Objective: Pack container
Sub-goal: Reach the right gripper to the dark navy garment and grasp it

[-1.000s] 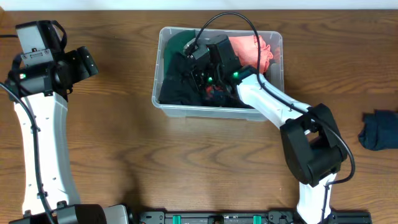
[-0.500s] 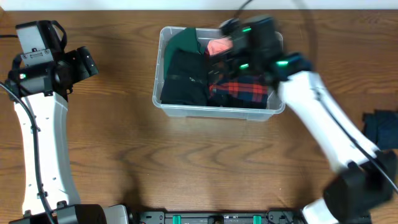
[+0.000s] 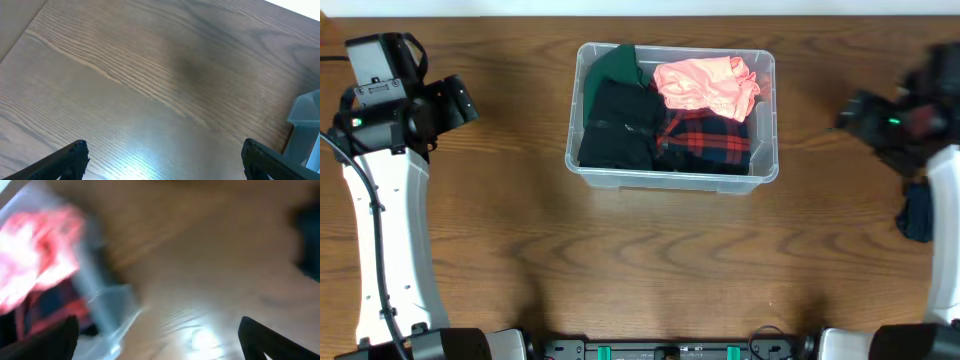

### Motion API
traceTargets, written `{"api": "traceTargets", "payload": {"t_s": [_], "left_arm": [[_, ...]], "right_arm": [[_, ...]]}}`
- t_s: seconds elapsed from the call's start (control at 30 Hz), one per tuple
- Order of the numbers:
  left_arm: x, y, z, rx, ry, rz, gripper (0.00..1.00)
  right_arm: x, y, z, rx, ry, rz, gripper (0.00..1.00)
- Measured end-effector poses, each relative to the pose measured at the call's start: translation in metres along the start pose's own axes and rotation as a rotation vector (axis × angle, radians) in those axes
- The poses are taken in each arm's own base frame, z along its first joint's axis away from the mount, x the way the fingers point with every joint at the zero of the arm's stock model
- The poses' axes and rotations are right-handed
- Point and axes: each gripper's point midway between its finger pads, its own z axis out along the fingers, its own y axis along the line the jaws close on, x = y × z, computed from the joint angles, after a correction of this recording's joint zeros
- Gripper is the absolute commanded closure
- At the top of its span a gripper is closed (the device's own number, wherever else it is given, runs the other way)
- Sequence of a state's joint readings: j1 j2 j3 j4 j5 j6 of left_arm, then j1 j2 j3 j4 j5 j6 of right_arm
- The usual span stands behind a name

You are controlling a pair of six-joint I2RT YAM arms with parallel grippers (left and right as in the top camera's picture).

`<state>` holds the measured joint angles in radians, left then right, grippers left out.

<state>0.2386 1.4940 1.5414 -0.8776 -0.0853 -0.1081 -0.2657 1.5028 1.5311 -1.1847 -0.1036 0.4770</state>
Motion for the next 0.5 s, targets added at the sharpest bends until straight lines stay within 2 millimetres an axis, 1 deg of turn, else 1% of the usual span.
{"api": "traceTargets", "payload": {"t_s": [0.03, 0.07, 0.13, 0.2, 0.3, 0.43, 0.5], "left_arm": [[0.0, 0.0, 0.0, 0.0, 0.0, 0.0, 0.02], [0.0, 0.0, 0.0, 0.0, 0.0, 0.0, 0.02], [0.0, 0.0, 0.0, 0.0, 0.0, 0.0, 0.02], [0.0, 0.0, 0.0, 0.0, 0.0, 0.0, 0.02], [0.0, 0.0, 0.0, 0.0, 0.0, 0.0, 0.02], [0.0, 0.0, 0.0, 0.0, 0.0, 0.0, 0.02], [0.0, 0.0, 0.0, 0.0, 0.0, 0.0, 0.02]], "right_arm": [[-0.008, -0.02, 0.003, 0.032, -0.015, 0.085, 0.01], [-0.011, -0.029, 0.004, 0.047, -0.023, 0.117, 0.01], [-0.019, -0.054, 0.012, 0.073, -0.043, 0.213, 0.01], [-0.023, -0.077, 0.02, 0.091, -0.053, 0.288, 0.01], [-0.021, -0.112, 0.033, 0.115, -0.05, 0.396, 0.01], [-0.012, -0.159, 0.05, 0.145, -0.053, 0.526, 0.01], [-0.015, -0.177, 0.057, 0.143, -0.088, 0.569, 0.01]]}}
